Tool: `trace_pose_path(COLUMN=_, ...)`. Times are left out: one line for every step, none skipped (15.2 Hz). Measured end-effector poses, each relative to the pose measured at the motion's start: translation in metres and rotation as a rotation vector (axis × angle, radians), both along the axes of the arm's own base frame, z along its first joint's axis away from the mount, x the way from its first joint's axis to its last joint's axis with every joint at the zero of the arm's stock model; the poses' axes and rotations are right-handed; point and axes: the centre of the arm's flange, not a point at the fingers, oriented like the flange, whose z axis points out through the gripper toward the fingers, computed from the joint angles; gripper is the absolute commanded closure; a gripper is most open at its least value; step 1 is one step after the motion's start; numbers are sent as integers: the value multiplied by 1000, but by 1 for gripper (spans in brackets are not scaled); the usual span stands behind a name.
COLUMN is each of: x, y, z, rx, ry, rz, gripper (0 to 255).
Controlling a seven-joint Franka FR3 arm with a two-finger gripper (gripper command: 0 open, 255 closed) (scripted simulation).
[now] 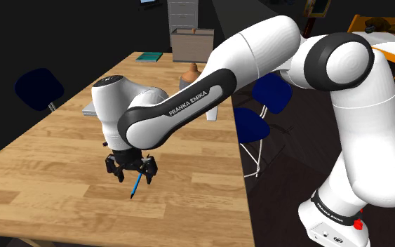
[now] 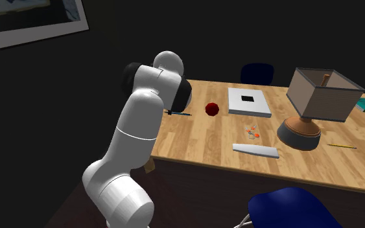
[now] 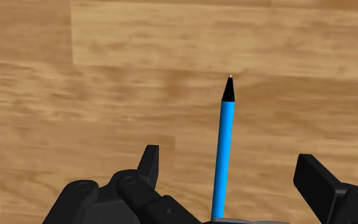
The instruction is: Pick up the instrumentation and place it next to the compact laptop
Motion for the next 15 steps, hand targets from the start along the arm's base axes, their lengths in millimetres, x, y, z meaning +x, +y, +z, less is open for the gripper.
trace_pose_path(x=0, y=0, z=0, rx=0, ry=0, rz=0, gripper=255)
trace_pose_path(x=0, y=0, z=0, rx=0, ry=0, rz=0, gripper=255)
trace_pose_path(x=0, y=0, z=0, rx=0, ry=0, rz=0, gripper=255)
trace_pose_path(x=0, y=0, z=0, rx=0, ry=0, rz=0, gripper=255)
trace_pose_path(x=0, y=0, z=0, rx=0, ry=0, rz=0, gripper=255)
trace_pose_path(x=0, y=0, z=0, rx=0, ry=0, rz=0, gripper=255)
trace_pose_path(x=0, y=0, z=0, rx=0, ry=0, rz=0, gripper=255)
trace_pose_path(x=0, y=0, z=0, rx=0, ry=0, rz=0, gripper=255)
trace_pose_path(x=0, y=0, z=0, rx=0, ry=0, rz=0, gripper=255)
trace_pose_path(x=0, y=0, z=0, rx=0, ry=0, rz=0, gripper=255)
trace_pose_path(x=0, y=0, z=0, rx=0, ry=0, rz=0, gripper=255)
trace_pose_path(x=0, y=0, z=2, rx=0, ry=0, rz=0, gripper=255)
trace_pose_path(x=0, y=0, z=7, rx=0, ry=0, rz=0, gripper=255)
trace_pose_path(x=0, y=0, z=11, rx=0, ry=0, rz=0, gripper=255)
trace_pose_path(x=0, y=0, z=17, rx=0, ry=0, rz=0, gripper=255)
